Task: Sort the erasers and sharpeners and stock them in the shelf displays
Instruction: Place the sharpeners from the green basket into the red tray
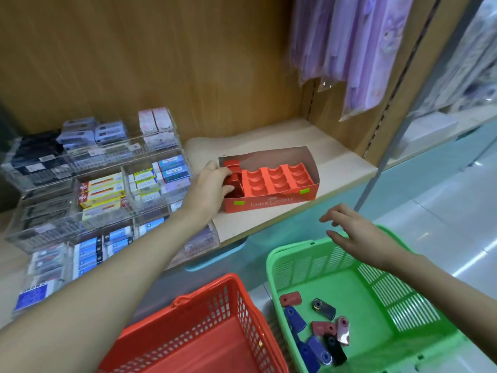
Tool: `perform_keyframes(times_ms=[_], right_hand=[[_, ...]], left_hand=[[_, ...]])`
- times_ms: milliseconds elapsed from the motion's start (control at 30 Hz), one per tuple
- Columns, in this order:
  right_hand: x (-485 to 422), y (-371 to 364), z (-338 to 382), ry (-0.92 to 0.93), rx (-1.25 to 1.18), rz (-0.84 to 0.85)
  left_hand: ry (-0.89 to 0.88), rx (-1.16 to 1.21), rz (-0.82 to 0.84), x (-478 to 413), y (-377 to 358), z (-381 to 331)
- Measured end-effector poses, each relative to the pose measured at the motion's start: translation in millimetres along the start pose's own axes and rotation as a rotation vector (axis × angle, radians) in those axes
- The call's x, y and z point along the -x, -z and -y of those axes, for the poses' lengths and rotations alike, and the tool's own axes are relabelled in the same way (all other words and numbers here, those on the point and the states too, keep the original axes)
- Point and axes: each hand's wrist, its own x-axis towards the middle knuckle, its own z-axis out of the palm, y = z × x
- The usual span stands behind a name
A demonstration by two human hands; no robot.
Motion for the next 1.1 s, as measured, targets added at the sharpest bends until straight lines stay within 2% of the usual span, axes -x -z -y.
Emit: perform_keyframes(times_ms=[133,233,300,367,400,433,500,533,600,700,800,900,1000,1100], right_hand=[[3.5,-4.1,-10.0,-0.057,0.01,0.054],[8.5,-12.4,-21.8,-0.096,0.033,0.155],[14.5,-21.9,-32.4,-0.125,0.044,0.236],[19.9,-32.7,-45.8,-0.14,0.055,0.322],[25.1,-40.2,-54.6,-0.149,0.06,0.374],[27.4,-46.0,-59.9,-0.15,0.071,0.424],[35.4,-64.1,-80.2,-0.181,0.082,0.524],[38.1,-74.8,-91.3,-0.205,0.084,0.558],[41.9,-98.0,-114.7,-0.27,0.086,0.592],[46.0,-138.2,-147.4,-0.389,0.057,0.646],[45.4,-183.2,-169.8,-0.554,0.002,0.72],[46.3,-225.3,-182.9,-0.714,-0.078,0.752],[52.6,-258.2,-186.7,-0.872,-0.193,0.751],[58.0,-277.0,-188.5,-0.955,-0.301,0.705]], left_hand=[[-0.057,-0.257,0.053,3.3,-7.5,-12.5],[-0.016,-0.41,-0.02,9.3,-20.8,-21.0],[-0.037,-0.396,-0.099,20.7,-33.9,-27.9],[-0.184,-0.317,-0.242,38.8,-50.8,-41.6],[-0.28,-0.256,-0.256,50.6,-64.1,-51.7],[-0.364,-0.168,-0.183,62.7,-74.7,-60.0],[-0.386,0.078,0.17,83.5,-118.0,-75.1],[-0.325,0.19,0.372,91.8,-142.8,-80.1],[-0.171,0.353,0.657,101.6,-196.0,-83.2],[0.054,0.375,0.885,107.1,-264.4,-76.1],[0.173,0.258,0.947,109.2,-321.2,-62.6],[0.267,0.172,0.893,103.3,-361.4,-60.3],[0.255,0.194,0.848,101.7,-390.9,-65.3],[0.212,0.197,0.83,108.8,-413.5,-66.4]])
